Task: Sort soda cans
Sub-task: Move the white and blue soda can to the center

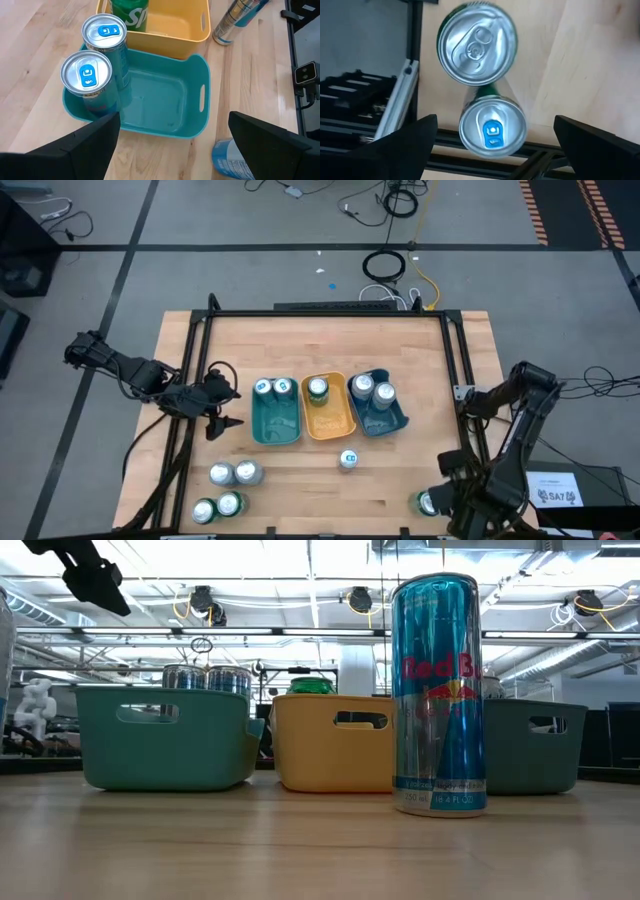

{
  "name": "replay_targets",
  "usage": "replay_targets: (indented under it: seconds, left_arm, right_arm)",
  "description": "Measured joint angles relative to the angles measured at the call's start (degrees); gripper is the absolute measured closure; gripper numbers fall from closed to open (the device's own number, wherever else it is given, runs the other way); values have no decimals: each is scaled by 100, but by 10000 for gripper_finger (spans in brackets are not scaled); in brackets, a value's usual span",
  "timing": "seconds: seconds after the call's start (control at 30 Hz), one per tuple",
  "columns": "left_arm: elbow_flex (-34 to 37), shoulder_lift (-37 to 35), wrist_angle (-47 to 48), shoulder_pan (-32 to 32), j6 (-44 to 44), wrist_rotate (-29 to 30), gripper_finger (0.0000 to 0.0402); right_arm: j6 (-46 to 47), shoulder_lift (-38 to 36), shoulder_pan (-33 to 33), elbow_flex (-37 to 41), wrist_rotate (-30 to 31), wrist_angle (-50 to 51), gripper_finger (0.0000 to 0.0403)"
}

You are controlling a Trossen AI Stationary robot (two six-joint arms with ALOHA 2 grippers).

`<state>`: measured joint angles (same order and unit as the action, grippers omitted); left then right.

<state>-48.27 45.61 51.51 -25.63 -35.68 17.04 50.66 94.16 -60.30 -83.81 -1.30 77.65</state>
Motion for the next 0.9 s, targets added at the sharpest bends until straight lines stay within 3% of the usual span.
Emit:
replay_targets:
  seconds: [0.33, 0.73, 0.9]
  left_arm:
    - [0, 2, 2, 0, 2, 0, 20]
    - [0, 2, 2, 0, 5, 0, 20]
    - [0, 2, 2, 0, 7, 0, 20]
  right_arm:
    - [-51, 687, -96, 0, -17, 76, 22]
    - [221, 808, -93, 175, -305, 85, 166]
    - [234, 763, -91, 182, -308, 170, 179]
